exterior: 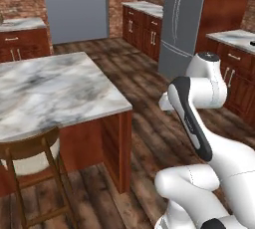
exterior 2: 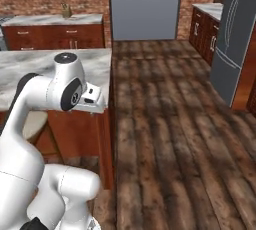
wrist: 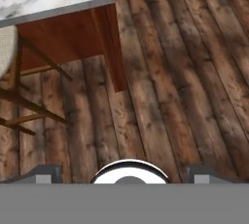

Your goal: Move the hot dog bun to the plate on the dining table and place the condiment next to that plate. Then navigate to the fridge and take the sausage and place it on the plate as well.

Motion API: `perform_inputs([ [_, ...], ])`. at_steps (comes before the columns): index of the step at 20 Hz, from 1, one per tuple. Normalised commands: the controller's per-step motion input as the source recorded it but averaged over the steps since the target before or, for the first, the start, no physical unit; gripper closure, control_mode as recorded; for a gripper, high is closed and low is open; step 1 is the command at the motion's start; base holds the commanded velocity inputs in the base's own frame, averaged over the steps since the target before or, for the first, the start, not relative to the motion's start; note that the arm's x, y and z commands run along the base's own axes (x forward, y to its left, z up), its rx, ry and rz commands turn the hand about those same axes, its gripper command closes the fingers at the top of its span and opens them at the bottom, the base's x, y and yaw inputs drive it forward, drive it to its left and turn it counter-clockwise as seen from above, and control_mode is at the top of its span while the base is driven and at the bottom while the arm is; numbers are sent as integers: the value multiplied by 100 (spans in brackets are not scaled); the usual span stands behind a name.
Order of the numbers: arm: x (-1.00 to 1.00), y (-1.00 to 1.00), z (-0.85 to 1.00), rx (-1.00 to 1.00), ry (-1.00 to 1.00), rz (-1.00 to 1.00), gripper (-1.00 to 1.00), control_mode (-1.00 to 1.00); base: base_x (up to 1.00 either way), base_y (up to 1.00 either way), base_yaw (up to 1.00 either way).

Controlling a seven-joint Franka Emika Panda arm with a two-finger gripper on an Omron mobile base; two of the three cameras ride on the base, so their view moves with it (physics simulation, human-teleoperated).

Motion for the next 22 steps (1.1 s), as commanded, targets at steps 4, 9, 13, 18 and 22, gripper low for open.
perform_inputs([
  [4, 0, 0, 0, 0, 0, 0, -100, 100, 44, -100, 24],
  [9, 0, 0, 0, 0, 0, 0, -100, 100, 87, -100, 19],
  [13, 0, 0, 0, 0, 0, 0, -100, 100, 100, -45, 1],
  [18, 0, 0, 0, 0, 0, 0, -100, 100, 100, -13, 0],
  [22, 0, 0, 0, 0, 0, 0, -100, 100, 100, -6, 0],
])
